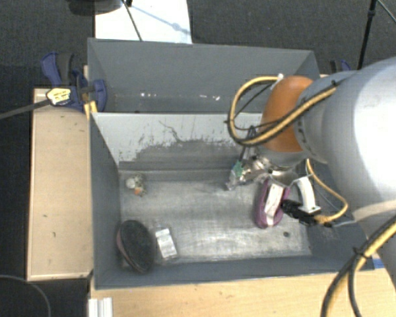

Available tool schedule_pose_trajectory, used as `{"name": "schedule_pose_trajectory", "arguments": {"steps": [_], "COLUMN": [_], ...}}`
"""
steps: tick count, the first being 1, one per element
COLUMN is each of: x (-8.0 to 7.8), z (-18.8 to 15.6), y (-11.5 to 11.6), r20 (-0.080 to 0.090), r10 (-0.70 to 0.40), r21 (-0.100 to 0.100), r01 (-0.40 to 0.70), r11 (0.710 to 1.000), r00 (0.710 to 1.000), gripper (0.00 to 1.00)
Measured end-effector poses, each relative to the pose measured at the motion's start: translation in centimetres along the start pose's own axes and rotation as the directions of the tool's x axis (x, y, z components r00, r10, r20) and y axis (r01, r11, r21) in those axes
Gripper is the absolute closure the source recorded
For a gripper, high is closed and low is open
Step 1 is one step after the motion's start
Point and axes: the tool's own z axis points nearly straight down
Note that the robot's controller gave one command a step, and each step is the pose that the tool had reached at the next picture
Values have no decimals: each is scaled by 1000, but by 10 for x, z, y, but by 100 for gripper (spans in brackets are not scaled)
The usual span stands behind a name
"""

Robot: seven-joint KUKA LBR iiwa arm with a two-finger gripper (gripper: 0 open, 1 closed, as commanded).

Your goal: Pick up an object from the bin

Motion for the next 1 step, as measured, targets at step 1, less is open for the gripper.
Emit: {"name": "schedule_pose_trajectory", "arguments": {"steps": [1], "x": [-51], "z": [-119], "y": [-45], "r20": [16], "r10": [-226], "r21": [-12], "r01": [226], "r11": [974], "r00": [974], "gripper": [100]}}
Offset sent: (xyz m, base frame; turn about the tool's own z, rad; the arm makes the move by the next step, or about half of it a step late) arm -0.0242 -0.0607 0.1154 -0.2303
